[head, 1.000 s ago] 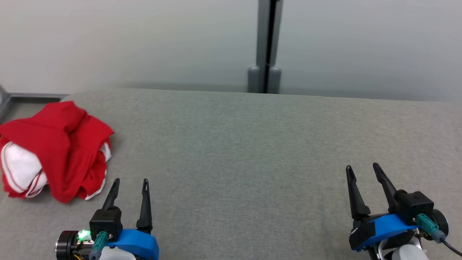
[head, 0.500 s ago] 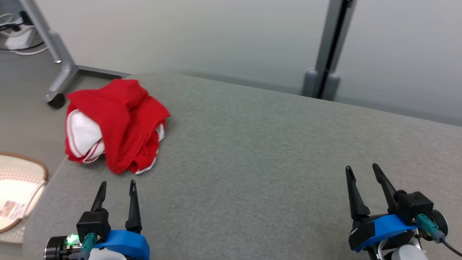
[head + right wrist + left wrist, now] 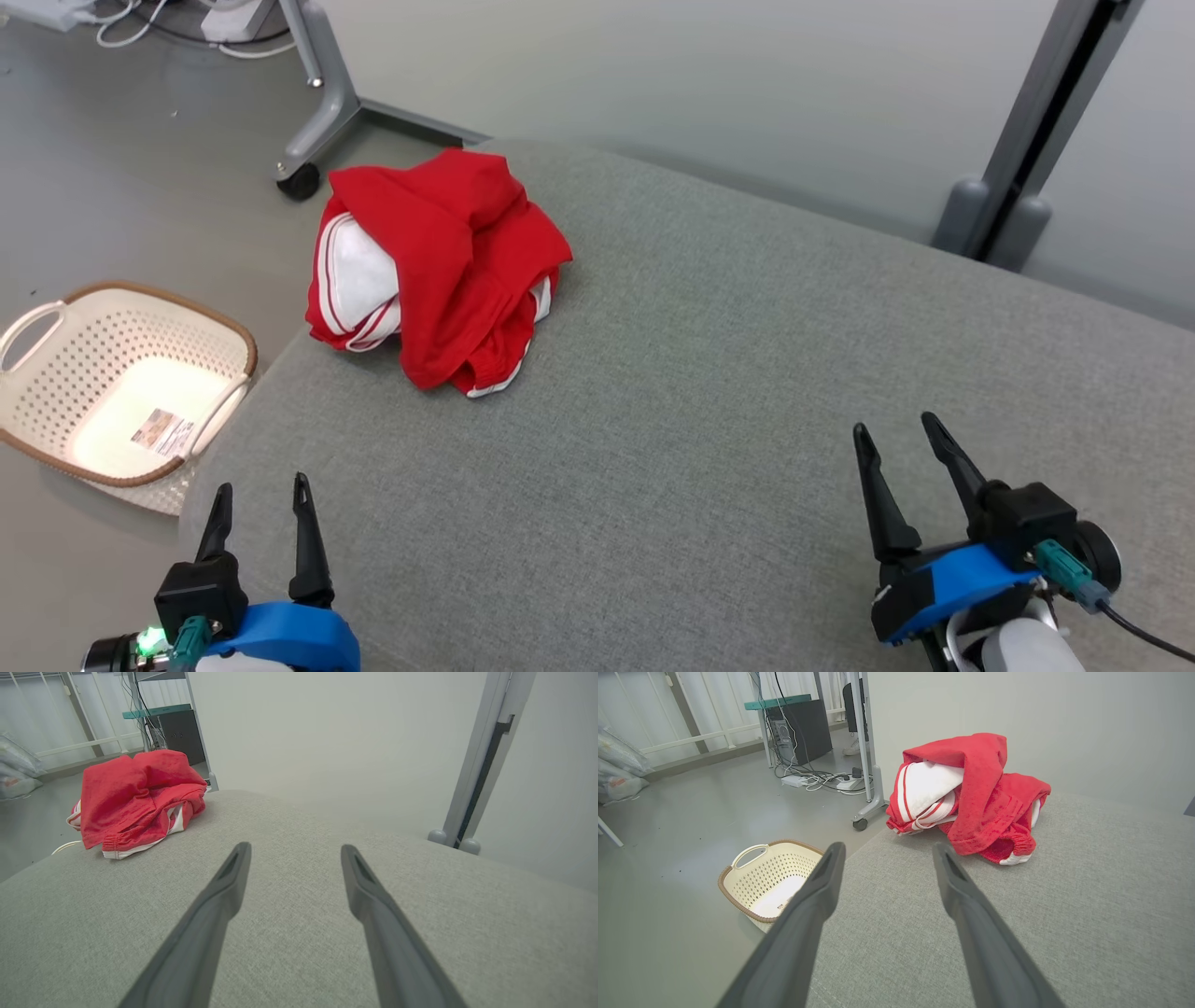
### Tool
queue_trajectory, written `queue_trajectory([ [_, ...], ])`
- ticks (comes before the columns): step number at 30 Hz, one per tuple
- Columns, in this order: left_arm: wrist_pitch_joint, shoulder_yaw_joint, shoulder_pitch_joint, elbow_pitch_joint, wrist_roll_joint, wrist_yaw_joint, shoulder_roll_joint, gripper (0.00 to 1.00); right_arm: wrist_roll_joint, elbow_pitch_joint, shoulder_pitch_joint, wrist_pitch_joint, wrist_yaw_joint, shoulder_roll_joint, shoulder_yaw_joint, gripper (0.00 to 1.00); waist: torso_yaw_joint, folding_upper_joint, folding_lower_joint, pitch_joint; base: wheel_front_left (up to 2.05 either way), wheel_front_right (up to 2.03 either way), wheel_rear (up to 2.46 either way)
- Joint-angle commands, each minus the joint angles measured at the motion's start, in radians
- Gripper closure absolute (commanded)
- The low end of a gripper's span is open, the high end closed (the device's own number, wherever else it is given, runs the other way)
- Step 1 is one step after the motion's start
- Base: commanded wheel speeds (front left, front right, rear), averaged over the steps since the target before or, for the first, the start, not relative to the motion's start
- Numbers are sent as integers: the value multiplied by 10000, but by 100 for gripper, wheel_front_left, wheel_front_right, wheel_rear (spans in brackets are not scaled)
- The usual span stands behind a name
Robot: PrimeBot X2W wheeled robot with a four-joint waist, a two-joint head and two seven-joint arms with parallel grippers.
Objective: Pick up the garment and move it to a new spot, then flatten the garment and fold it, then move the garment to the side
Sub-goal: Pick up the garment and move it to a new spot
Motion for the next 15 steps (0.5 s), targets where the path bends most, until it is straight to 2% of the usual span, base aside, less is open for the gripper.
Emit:
queue_trajectory([
  [1,-50,112,67,-120,-51,81,-15,0,-65,49,-208,-36,1,-47,83,0,118,1,-1,154,0,0,0],
  [8,-49,350,55,-235,-111,24,-62,0,-157,200,-483,-36,1,-47,332,0,151,1,-1,331,0,0,0],
  [15,-49,389,-600,315,-304,-539,-81,0,-318,86,-267,-36,1,-47,188,0,-37,1,-1,471,0,0,0],
])
